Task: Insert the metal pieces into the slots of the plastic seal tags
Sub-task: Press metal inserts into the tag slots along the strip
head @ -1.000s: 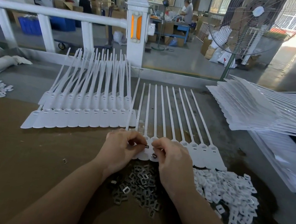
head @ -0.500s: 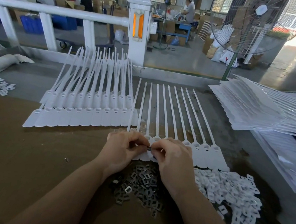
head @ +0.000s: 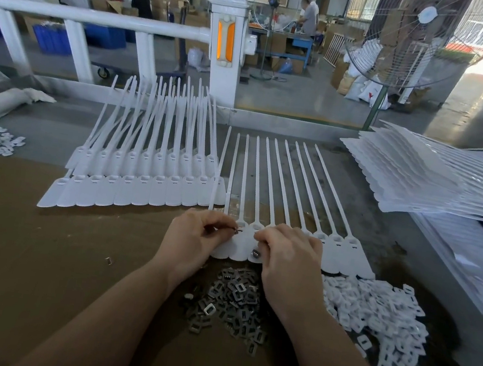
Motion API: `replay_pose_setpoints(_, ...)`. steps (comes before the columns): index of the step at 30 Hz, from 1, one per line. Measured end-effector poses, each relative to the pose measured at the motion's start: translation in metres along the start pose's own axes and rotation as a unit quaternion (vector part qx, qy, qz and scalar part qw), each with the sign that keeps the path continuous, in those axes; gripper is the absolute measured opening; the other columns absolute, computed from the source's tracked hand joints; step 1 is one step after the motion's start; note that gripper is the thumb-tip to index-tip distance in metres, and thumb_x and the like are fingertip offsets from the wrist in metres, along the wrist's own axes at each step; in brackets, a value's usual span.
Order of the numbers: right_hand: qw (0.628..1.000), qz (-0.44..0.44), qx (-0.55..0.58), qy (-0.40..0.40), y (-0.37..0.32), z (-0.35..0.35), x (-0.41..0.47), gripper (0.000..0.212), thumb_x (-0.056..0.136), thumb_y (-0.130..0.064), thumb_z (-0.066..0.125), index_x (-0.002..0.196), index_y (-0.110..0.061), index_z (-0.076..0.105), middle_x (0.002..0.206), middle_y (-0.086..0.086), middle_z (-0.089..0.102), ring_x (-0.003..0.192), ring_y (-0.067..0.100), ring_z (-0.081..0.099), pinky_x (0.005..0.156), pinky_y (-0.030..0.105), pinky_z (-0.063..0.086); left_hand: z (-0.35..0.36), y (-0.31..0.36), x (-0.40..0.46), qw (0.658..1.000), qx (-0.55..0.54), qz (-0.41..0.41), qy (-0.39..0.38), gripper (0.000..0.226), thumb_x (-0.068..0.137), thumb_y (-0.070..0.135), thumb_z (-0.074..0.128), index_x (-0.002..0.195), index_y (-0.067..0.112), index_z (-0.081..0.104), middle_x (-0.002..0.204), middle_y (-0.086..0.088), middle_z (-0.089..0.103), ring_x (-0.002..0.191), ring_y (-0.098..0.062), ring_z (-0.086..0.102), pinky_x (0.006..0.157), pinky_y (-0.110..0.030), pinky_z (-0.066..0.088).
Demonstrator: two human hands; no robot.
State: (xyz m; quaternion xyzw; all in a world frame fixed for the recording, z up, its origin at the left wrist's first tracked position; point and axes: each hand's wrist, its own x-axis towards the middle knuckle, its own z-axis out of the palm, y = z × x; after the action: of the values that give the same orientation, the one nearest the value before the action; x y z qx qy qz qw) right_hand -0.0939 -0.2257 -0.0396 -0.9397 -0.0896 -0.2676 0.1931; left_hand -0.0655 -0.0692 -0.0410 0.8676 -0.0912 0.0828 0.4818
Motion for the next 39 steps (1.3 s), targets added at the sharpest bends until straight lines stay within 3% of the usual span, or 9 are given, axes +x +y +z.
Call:
replay_pose_setpoints(4,0.999,-0.027,-0.032,0.012,0.0029,-0.0005,-0.0014,0.021,0.067,-0.002,0.078,0.083,-0.015,0.072,0.079,-0.003,0.07,0.076,0.018,0.065,0.074,0.035,0.044,-0.0018,-0.002,0.0009,0.998,-0.029,-0.034,0.034,0.023,0.086,0.017,0.067,0.08,0.038,0.067,0.086,0.017,0.068,0.084,0.004,0.06,0.073,-0.007,0.043)
replay_pose_setpoints(8,0.998,-0.04,-0.041,0.003,0.0043,-0.001,-0.0029,0.016,0.068,0.0,0.075,0.074,-0.014,0.071,0.073,-0.002,0.068,0.072,0.02,0.064,0.073,0.037,0.046,-0.0009,-0.0027,0.002,0.998,-0.019,-0.045,0.046,0.014,0.088,0.016,0.064,0.094,0.028,0.07,0.09,0.016,0.067,0.089,0.002,0.059,0.077,-0.007,0.042)
replay_pose_setpoints(14,0.999,-0.036,-0.04,-0.003,0.0047,-0.0018,-0.0041,0.016,0.066,0.001,0.076,0.074,-0.013,0.071,0.074,0.0,0.068,0.074,0.022,0.065,0.074,0.039,0.047,-0.0024,-0.0019,0.0025,0.999,-0.001,-0.039,0.034,0.022,0.088,0.016,0.064,0.083,0.038,0.065,0.085,0.025,0.062,0.085,0.009,0.056,0.07,0.0,0.038)
replay_pose_setpoints(19,0.999,-0.033,-0.033,-0.01,0.0051,-0.0012,-0.0048,0.018,0.065,0.002,0.075,0.073,-0.013,0.071,0.073,0.0,0.067,0.074,0.022,0.065,0.073,0.037,0.046,-0.0026,-0.0028,0.0016,0.999,-0.015,-0.04,0.002,0.021,0.086,0.016,0.066,0.083,0.037,0.065,0.086,0.018,0.068,0.088,0.001,0.061,0.075,-0.009,0.043)
replay_pose_setpoints(23,0.999,-0.034,-0.029,-0.013,0.0056,-0.0012,-0.0047,0.017,0.066,0.002,0.074,0.073,-0.013,0.07,0.072,0.0,0.067,0.073,0.023,0.063,0.071,0.037,0.046,-0.0039,-0.0013,0.0007,0.999,0.01,-0.023,-0.025,0.016,0.086,0.018,0.066,0.086,0.034,0.064,0.085,0.013,0.069,0.088,-0.006,0.062,0.089,-0.03,0.048)
replay_pose_setpoints(30,0.999,-0.046,-0.022,0.006,0.0068,-0.0017,-0.0062,0.019,0.069,0.002,0.065,0.078,-0.013,0.072,0.074,0.0,0.068,0.074,0.024,0.064,0.069,0.037,0.045,-0.0044,0.0002,-0.0002,0.999,0.011,-0.015,-0.039,0.015,0.084,0.017,0.068,0.083,0.032,0.065,0.084,0.01,0.07,0.087,-0.005,0.062,0.091,-0.035,0.047)
replay_pose_setpoints(36,0.998,-0.052,-0.026,0.019,0.0038,-0.0034,-0.0065,0.034,0.063,0.002,0.053,0.085,-0.014,0.073,0.079,0.002,0.069,0.076,0.026,0.066,0.067,0.04,0.049,-0.0048,0.0035,-0.0015,0.997,0.04,0.02,-0.062,0.022,0.087,0.023,0.065,0.085,0.044,0.059,0.082,0.023,0.066,0.095,-0.002,0.057,0.101,-0.046,0.036)
replay_pose_setpoints(39,0.999,-0.047,-0.024,0.007,0.0035,-0.0036,-0.0066,0.034,0.065,0.002,0.051,0.087,-0.013,0.073,0.081,0.003,0.069,0.078,0.027,0.065,0.069,0.04,0.049,-0.0047,0.0054,-0.0029,0.998,0.033,0.023,-0.057,0.023,0.084,0.023,0.067,0.084,0.043,0.056,0.081,0.022,0.067,0.094,-0.005,0.059,0.102,-0.048,0.034)
